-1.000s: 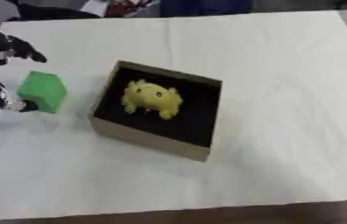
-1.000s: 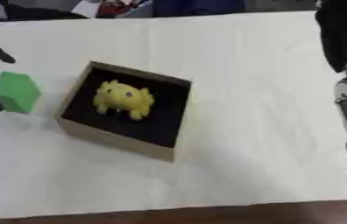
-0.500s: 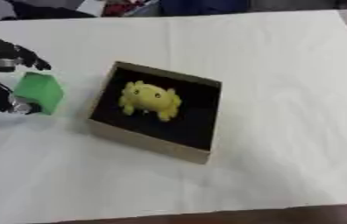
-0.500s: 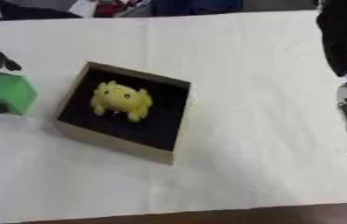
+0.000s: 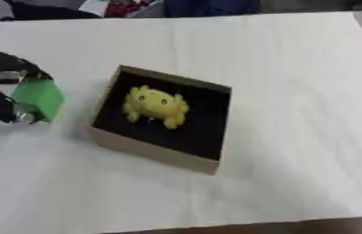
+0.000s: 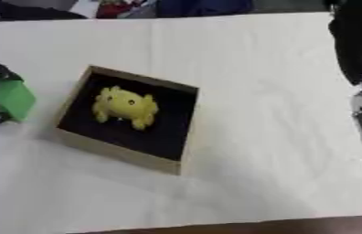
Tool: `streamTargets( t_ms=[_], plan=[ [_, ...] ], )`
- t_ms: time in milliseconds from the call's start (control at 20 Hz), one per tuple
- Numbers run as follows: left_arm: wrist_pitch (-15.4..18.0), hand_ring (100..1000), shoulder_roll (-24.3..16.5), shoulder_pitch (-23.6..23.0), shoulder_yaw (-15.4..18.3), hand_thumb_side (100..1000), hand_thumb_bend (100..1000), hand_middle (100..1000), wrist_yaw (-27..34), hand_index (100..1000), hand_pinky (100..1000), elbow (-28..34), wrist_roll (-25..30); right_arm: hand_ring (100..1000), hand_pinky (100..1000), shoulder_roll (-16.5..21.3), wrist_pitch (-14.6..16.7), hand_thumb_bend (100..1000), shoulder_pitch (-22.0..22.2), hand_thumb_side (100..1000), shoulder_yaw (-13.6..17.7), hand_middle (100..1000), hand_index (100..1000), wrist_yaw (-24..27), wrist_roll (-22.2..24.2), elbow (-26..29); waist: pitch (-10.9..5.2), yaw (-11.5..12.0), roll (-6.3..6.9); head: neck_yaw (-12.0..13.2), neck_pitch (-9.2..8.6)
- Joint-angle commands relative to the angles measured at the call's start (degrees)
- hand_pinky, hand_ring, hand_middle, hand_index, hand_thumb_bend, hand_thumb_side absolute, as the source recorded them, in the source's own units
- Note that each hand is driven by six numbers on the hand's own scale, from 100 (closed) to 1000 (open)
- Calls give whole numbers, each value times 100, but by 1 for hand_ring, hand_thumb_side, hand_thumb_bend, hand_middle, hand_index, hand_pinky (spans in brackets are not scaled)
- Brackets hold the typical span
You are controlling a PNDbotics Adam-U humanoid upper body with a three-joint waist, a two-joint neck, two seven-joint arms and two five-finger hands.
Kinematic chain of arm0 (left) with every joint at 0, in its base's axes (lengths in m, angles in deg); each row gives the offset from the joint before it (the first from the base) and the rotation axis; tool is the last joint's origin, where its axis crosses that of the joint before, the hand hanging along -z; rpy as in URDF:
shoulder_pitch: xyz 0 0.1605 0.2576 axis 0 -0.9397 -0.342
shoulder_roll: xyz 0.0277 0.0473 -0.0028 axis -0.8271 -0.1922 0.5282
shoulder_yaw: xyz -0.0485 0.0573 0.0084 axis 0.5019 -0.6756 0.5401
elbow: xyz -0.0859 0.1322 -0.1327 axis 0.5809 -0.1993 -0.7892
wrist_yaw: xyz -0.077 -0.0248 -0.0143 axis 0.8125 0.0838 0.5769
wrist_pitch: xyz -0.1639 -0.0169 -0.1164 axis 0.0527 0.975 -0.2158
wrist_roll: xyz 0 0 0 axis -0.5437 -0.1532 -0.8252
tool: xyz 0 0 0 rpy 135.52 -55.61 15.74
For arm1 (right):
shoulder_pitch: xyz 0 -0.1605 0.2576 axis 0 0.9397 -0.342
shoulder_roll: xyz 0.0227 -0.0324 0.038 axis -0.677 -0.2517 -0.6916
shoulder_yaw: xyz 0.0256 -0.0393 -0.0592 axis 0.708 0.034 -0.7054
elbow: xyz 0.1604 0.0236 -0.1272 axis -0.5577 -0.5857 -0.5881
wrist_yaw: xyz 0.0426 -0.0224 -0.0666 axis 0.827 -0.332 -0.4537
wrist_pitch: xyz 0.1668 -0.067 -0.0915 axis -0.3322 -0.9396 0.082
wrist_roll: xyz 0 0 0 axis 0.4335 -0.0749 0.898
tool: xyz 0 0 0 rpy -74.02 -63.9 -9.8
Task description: Pick up objects on the table and place them in the box.
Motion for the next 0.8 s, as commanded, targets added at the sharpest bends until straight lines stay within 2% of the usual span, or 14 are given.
streamTargets(
  t_ms=[50,200,350,600,800],
  plan=[
    [11,847,-101,102,43,454,222,767,-43,925,790,-5,-45,856,985,40,-16,100,-94,956,48,616,933,57,8,79,-97,-18,-4,28,-92],
    [19,829,-96,94,35,422,100,744,-72,906,757,-29,-104,856,986,40,-21,100,-77,957,63,615,933,62,1,78,-98,-28,-6,33,-88],
    [-6,816,-91,89,18,421,100,742,-43,888,708,-44,-111,857,987,34,-27,100,-66,960,65,615,934,70,-6,78,-107,-27,-2,29,-78],
    [-125,790,-108,85,11,479,100,727,19,857,647,-21,-110,857,988,19,-33,100,-48,957,67,614,934,82,-9,81,-130,-23,13,17,-67],
    [-192,733,-127,81,9,496,100,669,-34,814,572,32,-193,857,988,4,-42,100,-31,958,69,613,934,93,-14,84,-151,-21,21,10,-61]
  ],
)
